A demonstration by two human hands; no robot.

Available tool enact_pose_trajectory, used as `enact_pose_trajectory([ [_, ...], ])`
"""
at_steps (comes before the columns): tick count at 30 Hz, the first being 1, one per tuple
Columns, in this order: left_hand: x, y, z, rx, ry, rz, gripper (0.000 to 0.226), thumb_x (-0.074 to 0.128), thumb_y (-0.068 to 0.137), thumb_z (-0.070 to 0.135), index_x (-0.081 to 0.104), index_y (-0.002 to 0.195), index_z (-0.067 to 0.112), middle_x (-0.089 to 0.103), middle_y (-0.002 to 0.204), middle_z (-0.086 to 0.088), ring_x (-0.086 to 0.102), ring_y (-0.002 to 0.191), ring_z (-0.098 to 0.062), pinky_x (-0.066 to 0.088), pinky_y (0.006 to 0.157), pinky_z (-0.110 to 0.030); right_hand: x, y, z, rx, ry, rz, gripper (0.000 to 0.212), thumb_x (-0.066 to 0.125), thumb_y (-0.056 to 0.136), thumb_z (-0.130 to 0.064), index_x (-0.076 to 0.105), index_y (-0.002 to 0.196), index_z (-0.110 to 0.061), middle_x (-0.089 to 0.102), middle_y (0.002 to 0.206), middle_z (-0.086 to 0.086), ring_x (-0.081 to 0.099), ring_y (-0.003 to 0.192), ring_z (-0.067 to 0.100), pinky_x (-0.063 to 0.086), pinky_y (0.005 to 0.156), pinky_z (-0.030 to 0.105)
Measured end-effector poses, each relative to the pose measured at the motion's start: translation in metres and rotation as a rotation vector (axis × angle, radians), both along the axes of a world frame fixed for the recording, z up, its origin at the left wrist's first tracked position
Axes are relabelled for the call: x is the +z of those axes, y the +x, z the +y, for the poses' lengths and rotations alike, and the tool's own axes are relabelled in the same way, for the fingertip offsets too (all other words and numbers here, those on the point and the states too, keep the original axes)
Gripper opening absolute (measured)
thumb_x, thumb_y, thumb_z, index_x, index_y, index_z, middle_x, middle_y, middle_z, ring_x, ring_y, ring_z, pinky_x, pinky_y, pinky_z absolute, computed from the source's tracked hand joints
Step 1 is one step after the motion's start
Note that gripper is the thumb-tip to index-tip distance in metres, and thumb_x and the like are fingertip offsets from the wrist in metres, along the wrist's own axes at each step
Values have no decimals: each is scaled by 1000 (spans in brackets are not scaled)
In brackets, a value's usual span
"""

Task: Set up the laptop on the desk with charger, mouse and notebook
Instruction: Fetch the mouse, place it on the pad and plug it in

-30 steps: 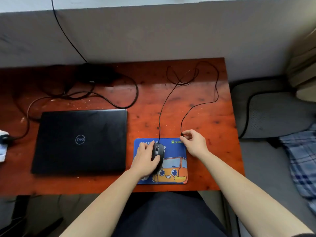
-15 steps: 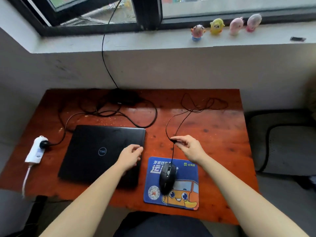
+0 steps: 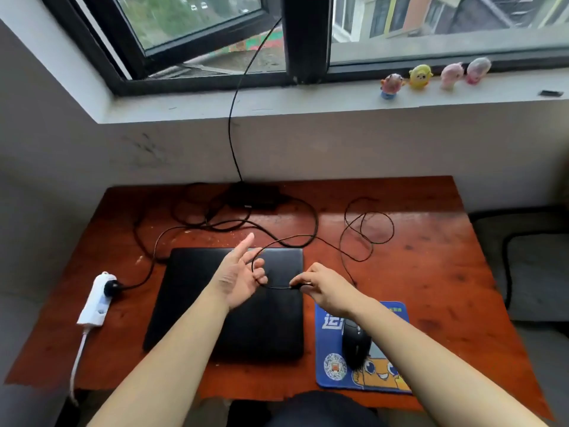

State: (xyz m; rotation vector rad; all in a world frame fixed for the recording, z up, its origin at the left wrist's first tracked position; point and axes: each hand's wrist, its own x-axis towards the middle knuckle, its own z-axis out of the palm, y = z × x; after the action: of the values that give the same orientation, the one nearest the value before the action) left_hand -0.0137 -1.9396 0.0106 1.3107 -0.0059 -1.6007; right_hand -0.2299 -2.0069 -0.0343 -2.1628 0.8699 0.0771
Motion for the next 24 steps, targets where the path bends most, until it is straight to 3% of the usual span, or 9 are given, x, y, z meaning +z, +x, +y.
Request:
enact_pose_trajectory([
  [3,10,29,1,-61,-79,-2,53,73,79,47,61,113,8,43,66,4,24,43,-8,27,51,-24,0,14,9,-104,-45,110,30,51,104,-23,64,131,-28,52,117,2,58,110,24,43,96,28],
  [6,25,82,8,-42,-181,18,25,74,80,35,62,85,14,31,55,6,27,42,-9,38,56,-27,1,48,28,-226,-67,196,30,49,104,-28,63,131,-27,49,111,-1,58,110,25,44,95,30],
  [10,39,144,13,73,-270,-12,32,66,88,27,47,64,21,32,51,4,38,50,-12,48,73,-35,-2,86,44,-412,-153,328,31,46,104,-29,60,132,-27,52,119,7,59,111,33,49,92,39],
  [16,42,203,22,128,-266,8,32,64,89,31,55,60,23,32,49,5,36,54,-13,39,66,-31,0,131,68,-541,-208,440,34,40,105,-30,56,135,-29,51,126,6,61,110,31,47,88,38],
  [20,45,225,22,175,-268,3,13,63,91,30,66,80,23,27,43,6,34,47,-11,36,63,-29,-1,141,68,-583,-213,516,34,40,103,-25,55,134,-28,51,126,7,61,108,31,47,88,37],
  [24,42,250,16,256,-226,-57,10,62,94,27,62,84,25,47,52,9,52,55,-8,39,64,-27,-4,146,68,-613,-157,558,35,42,102,-25,57,133,-27,52,128,8,61,113,31,48,91,38],
])
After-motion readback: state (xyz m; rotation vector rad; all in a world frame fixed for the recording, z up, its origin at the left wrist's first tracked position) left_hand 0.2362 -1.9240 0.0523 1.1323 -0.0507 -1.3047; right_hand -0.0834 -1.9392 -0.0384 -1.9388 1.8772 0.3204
